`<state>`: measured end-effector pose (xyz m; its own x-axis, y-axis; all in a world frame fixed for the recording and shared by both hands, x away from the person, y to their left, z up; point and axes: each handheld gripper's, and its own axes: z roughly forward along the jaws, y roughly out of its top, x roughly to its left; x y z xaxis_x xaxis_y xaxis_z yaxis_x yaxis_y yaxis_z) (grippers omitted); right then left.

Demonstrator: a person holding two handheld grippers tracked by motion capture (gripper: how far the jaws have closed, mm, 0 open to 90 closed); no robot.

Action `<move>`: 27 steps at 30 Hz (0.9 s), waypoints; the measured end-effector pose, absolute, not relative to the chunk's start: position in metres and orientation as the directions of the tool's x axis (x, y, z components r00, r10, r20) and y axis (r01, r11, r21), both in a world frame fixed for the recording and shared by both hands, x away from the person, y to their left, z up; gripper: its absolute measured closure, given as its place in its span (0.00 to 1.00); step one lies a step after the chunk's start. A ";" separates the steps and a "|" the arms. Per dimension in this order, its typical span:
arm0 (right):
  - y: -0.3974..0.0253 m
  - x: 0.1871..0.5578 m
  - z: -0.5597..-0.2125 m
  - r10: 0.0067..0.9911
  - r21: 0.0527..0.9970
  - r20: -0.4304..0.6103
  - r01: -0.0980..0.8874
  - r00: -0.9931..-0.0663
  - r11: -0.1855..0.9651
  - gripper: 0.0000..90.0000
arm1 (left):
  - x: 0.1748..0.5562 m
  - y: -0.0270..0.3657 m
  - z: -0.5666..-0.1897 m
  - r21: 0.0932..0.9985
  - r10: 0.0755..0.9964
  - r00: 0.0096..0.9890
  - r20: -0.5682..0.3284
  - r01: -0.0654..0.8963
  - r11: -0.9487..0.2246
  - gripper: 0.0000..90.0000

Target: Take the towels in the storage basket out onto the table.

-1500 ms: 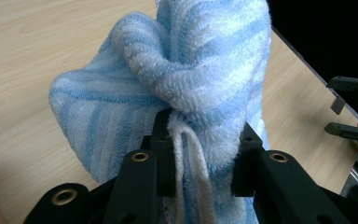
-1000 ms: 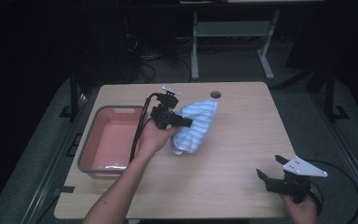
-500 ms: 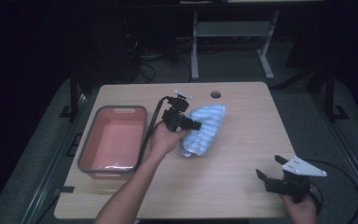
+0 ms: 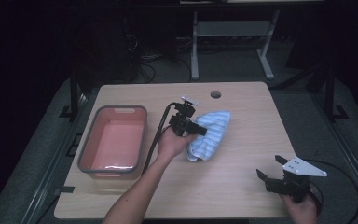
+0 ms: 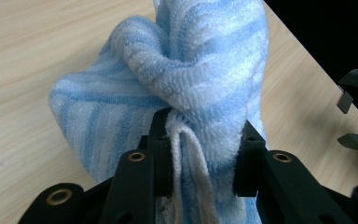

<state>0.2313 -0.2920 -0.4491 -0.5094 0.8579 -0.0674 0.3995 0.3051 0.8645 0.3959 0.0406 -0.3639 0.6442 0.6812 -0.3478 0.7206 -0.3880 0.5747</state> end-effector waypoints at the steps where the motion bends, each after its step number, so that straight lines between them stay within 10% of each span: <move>1: -0.292 0.231 -0.449 0.858 0.865 -0.067 0.399 -0.509 0.305 0.16 | 0.396 0.039 -0.365 0.574 0.682 0.643 -0.349 0.722 -0.387 0.74; 27: -0.288 0.232 -0.450 0.851 0.860 -0.071 0.400 -0.520 0.317 0.16 | 0.393 0.021 -0.393 0.551 0.660 0.641 -0.392 0.738 -0.390 0.73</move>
